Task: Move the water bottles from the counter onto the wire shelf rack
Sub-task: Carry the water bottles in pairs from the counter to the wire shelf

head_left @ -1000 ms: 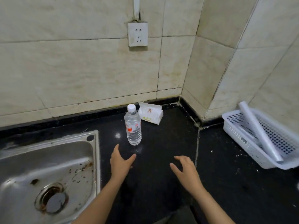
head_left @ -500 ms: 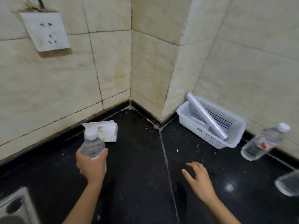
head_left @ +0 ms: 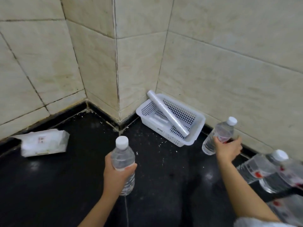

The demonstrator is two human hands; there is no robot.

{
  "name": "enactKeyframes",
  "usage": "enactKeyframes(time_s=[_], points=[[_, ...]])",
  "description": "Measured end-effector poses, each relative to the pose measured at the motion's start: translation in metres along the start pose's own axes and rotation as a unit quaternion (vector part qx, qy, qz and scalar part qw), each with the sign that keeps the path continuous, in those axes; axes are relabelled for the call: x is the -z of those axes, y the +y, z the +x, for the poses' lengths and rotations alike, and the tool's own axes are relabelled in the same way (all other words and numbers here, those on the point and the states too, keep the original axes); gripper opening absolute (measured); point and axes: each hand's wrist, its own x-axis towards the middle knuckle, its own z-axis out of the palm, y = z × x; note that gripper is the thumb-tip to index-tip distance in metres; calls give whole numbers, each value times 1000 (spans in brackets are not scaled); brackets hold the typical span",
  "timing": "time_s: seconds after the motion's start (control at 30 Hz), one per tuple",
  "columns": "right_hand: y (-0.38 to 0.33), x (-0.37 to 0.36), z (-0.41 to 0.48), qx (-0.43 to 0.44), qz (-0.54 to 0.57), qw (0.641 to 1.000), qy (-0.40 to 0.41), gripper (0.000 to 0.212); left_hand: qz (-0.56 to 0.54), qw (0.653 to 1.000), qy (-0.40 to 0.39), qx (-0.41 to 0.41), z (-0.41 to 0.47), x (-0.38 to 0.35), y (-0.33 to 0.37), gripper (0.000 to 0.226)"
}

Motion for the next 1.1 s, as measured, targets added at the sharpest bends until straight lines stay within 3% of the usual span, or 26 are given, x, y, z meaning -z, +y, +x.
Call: enactKeyframes(time_s=[0.13,0.33,0.43,0.53,0.67,0.9,1.1], points=[[7,-13,54,26,4,998,-63,97,30,1000,0,1,-4,-34,7,61],[21,-33,80,58,64,991,-107,69,71,997,16,-29,-8,-50,15,46],[27,-23,72,70,74,987,-127,66,72,996,37,-24,-10,-49,11,56],[41,-2,45,79,86,988,-98,69,61,997,47,-16,-14,-50,9,62],[67,38,-11,57,84,993,-62,68,44,999,-26,-17,-20,-49,13,65],[105,121,-118,7,45,996,-72,63,28,992,-116,-28,-46,-36,2,61],[122,178,-205,-25,33,999,-10,62,-27,979,-204,17,-98,-44,-11,69]])
